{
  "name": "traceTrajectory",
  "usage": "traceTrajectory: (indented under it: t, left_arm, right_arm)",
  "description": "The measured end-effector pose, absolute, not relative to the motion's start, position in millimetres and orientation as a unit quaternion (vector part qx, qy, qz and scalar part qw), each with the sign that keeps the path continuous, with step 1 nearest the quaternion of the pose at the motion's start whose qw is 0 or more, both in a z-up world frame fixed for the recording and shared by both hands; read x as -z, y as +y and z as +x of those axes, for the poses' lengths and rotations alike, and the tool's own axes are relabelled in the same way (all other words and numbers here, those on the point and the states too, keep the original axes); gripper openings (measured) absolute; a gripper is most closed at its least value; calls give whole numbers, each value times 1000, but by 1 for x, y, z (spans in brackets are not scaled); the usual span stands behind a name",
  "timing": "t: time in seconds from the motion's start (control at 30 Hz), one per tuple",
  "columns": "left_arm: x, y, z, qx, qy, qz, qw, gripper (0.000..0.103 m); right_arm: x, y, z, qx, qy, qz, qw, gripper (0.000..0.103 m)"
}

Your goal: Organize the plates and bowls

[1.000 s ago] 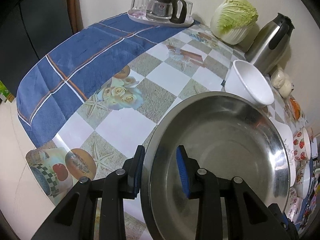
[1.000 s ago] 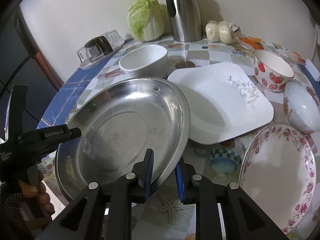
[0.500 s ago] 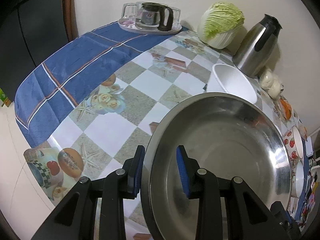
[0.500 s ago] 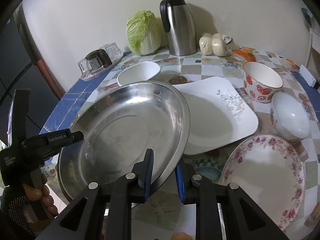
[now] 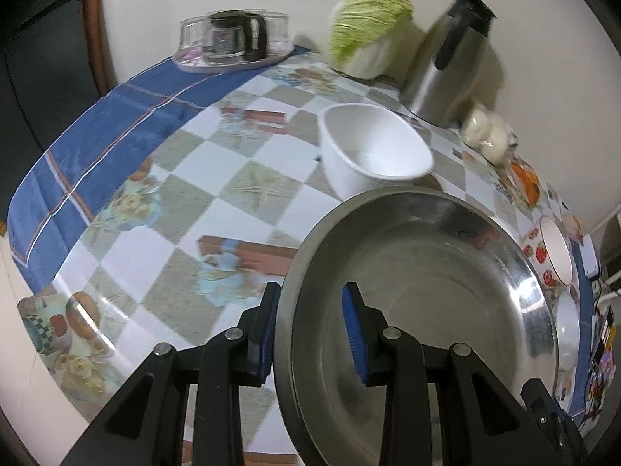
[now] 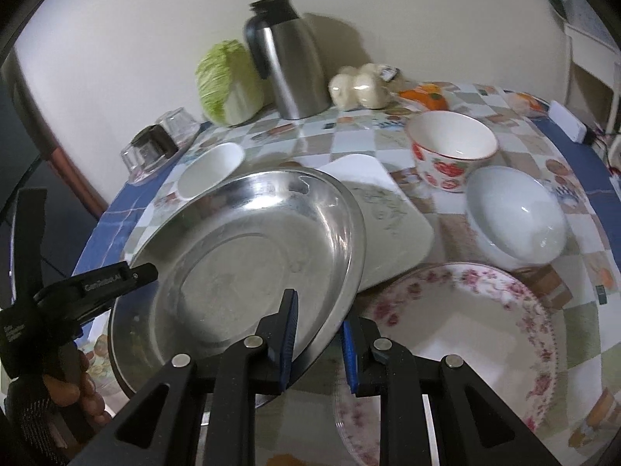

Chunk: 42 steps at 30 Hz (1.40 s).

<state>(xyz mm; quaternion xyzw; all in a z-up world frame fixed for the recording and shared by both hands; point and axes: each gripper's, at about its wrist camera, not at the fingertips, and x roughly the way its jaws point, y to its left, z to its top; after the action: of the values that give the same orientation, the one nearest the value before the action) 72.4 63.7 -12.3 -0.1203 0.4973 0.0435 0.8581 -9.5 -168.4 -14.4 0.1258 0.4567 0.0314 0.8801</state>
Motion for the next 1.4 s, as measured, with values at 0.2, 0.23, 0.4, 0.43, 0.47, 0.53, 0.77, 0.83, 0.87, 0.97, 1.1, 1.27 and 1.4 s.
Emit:
traceTrajectory:
  t: [0.2, 0.23, 0.4, 0.43, 0.47, 0.53, 0.77, 0.83, 0.87, 0.97, 1.1, 1.27, 1.4]
  left_arm:
    - [16, 34, 84, -21, 503, -94, 859, 34]
    - [17, 30, 86, -19, 504, -90, 859, 34]
    - [20, 15, 99, -11, 507, -76, 858, 34]
    - [20, 13, 101, -9, 507, -74, 859, 34]
    - [20, 11, 103, -7, 506, -73, 859, 34]
    - [21, 5, 110, -1, 504, -69, 861, 34]
    - [28, -7, 127, 10, 508, -63, 859, 34]
    - [30, -8, 130, 12, 510, -64, 858, 34]
    - [31, -9, 132, 13, 510, -63, 858, 34]
    - [32, -13, 135, 17, 509, -59, 859, 34]
    - [34, -16, 140, 17, 509, -52, 859, 34]
    - [36, -17, 141, 24, 511, -52, 858, 34]
    - [36, -13, 141, 26, 519, -64, 852, 36]
  right_arm:
    - [25, -199, -2, -6, 466, 153, 871, 22]
    - [26, -204, 0, -2, 467, 154, 871, 22]
    - [34, -215, 9, 18, 473, 148, 868, 22]
    - [35, -216, 11, 21, 474, 147, 868, 22]
    - [37, -218, 14, 26, 475, 146, 867, 22]
    - [39, -221, 17, 32, 476, 152, 866, 22]
    - [46, -232, 30, 43, 474, 162, 865, 23]
    - [48, -233, 34, 46, 472, 161, 865, 23]
    - [49, -234, 36, 47, 473, 163, 864, 23]
    - [51, -236, 42, 51, 473, 166, 864, 23]
    - [53, -238, 47, 56, 471, 165, 865, 23]
    - [55, -237, 52, 57, 473, 162, 864, 22]
    - [57, -237, 53, 52, 478, 166, 861, 23]
